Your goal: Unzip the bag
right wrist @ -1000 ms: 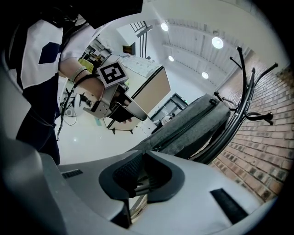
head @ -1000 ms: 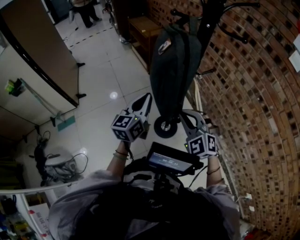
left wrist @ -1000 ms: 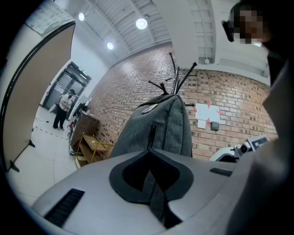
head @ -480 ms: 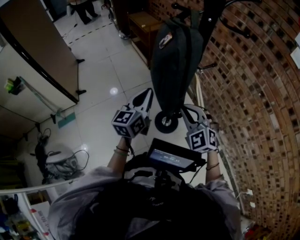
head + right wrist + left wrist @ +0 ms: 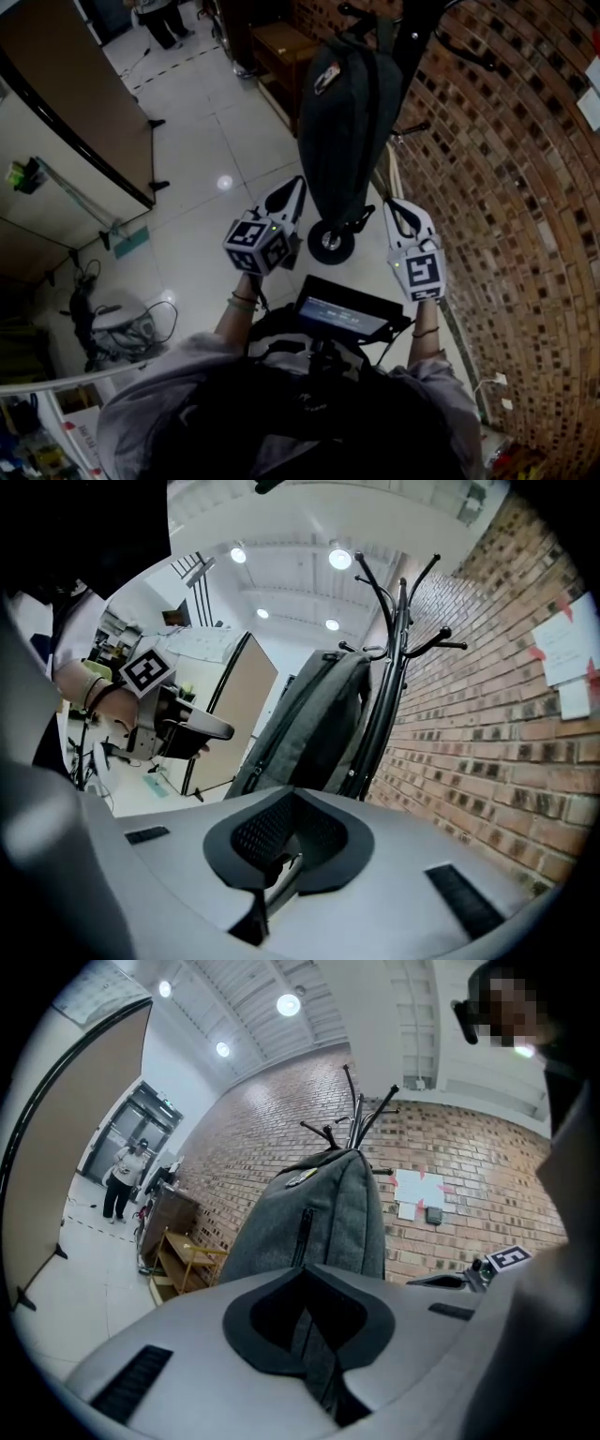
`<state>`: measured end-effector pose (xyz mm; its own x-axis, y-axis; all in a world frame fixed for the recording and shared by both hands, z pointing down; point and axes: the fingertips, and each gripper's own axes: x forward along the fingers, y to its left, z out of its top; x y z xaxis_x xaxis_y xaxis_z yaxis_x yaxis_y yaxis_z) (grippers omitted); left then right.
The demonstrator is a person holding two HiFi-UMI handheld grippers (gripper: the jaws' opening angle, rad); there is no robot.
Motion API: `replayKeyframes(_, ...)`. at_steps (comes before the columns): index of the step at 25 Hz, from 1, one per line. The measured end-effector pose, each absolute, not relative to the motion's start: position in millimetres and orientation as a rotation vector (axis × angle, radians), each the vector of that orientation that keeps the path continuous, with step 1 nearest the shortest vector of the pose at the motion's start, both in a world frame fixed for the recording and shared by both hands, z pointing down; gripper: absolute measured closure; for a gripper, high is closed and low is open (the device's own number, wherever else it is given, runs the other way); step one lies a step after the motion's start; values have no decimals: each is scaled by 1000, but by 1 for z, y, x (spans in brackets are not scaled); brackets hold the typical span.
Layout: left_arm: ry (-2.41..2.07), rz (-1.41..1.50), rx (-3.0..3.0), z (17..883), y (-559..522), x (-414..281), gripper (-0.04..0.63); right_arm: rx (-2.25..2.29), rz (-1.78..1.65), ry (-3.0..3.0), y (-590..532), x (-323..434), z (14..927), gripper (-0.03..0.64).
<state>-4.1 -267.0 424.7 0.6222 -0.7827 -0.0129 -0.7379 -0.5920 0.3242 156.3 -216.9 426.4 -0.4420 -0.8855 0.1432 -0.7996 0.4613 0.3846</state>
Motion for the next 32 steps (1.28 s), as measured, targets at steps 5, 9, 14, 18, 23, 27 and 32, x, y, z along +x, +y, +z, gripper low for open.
replayKeyframes(5,-1213,-209,2583,423,-266,3,588,1512,-293,-2458,-217,156,417,607)
replayKeyframes(9,-1224,-177,2616,426,-266,3,588,1577,-224,-2525,-219,156,410,607)
replayKeyframes(14,-1217,-185,2601,423,-264,3,588,1592,-102,-2494,-216,158,416,607)
replayKeyframes(18,-1226,-188,2596,424,-264,0,588,1593,-99,-2502,-215,155,413,607)
replayKeyframes(23,-1231,-191,2601,426,-264,-5,588,1607,-100,-2505,-214,154,413,607)
replayKeyframes(27,-1224,-193,2592,426,-263,-3,588,1626,-140,-2536,-216,154,411,607)
replayKeyframes(32,-1218,-196,2589,426,-262,-4,588,1611,-173,-2545,-215,155,414,607)
